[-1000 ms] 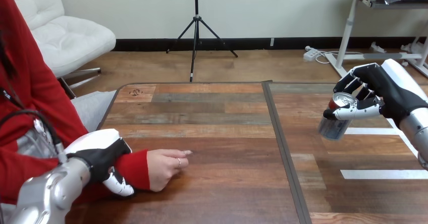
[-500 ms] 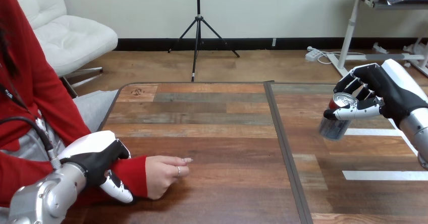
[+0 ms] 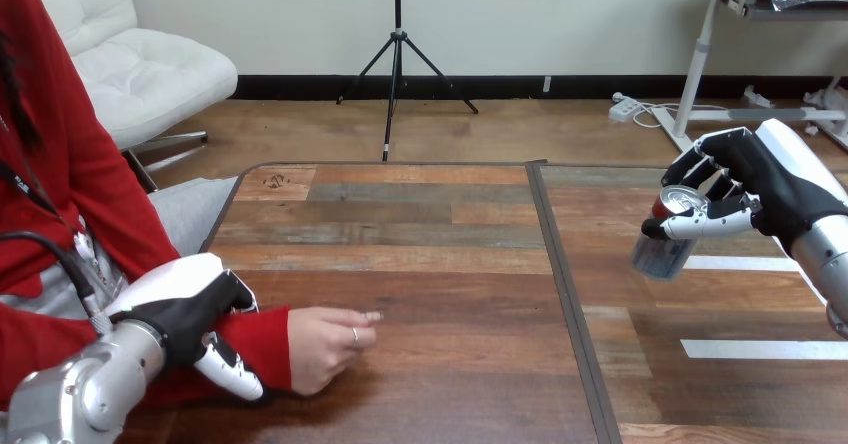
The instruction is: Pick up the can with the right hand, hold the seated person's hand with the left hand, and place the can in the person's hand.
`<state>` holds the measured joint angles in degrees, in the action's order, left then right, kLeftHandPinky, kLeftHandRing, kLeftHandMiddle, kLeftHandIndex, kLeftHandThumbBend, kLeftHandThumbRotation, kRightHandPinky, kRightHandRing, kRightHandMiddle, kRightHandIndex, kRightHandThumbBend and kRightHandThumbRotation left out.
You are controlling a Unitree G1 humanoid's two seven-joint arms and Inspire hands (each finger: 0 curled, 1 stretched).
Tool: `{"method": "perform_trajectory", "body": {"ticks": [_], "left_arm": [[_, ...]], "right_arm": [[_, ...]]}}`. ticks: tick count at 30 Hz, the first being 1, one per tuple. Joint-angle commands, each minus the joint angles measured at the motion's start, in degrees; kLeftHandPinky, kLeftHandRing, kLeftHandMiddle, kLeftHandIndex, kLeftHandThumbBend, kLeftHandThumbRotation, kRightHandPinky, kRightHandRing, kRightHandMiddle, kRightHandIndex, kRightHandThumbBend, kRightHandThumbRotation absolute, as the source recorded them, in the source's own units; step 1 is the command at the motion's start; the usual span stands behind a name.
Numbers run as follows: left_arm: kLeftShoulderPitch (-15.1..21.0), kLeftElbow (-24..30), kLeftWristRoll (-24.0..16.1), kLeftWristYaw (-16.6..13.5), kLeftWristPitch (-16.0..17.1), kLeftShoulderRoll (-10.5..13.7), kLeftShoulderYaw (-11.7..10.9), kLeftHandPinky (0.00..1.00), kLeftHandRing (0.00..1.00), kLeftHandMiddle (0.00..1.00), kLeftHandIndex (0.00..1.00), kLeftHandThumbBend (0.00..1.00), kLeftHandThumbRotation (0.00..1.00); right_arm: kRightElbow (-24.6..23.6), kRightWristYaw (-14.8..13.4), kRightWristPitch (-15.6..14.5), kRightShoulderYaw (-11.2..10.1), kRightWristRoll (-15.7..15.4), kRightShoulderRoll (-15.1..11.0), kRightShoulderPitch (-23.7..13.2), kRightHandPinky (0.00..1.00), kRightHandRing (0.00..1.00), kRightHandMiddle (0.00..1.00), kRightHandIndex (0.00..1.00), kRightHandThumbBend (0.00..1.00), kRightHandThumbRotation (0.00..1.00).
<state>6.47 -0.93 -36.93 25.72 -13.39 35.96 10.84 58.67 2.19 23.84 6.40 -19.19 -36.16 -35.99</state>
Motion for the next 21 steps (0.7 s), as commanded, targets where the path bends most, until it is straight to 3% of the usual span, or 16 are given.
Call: {"method": "perform_trajectory", "body": {"ticks": [1, 6, 15, 21], "left_arm": [[6.68, 8.50, 1.50, -1.68, 1.21, 1.52, -4.92, 0.21, 0.29, 0.38, 0.40, 0.77, 0.00], [7.73, 8.45, 2.12, -2.96, 2.50, 1.40, -5.42, 0.21, 0.27, 0.36, 0.39, 0.79, 0.00], [9.78, 8.45, 2.75, -2.74, 3.19, 1.29, -5.64, 0.19, 0.26, 0.34, 0.38, 0.79, 0.00], [11.28, 7.81, 3.70, -2.87, 3.62, 0.95, -5.77, 0.19, 0.25, 0.34, 0.37, 0.79, 0.00]], "right_arm": [[-3.15, -1.78, -0.72, -0.89, 0.19, 0.32, -4.15, 0.35, 0.38, 0.45, 0.50, 0.70, 0.00], [-3.02, -1.98, -0.98, -0.67, 0.04, 0.90, -4.79, 0.35, 0.38, 0.45, 0.49, 0.70, 0.00], [-4.17, -1.81, -2.78, -0.05, -0.78, 1.70, -5.75, 0.36, 0.39, 0.46, 0.50, 0.69, 0.00], [-4.25, -1.75, -2.34, -0.08, -0.86, 2.37, -6.37, 0.37, 0.40, 0.46, 0.50, 0.69, 0.00]]}}
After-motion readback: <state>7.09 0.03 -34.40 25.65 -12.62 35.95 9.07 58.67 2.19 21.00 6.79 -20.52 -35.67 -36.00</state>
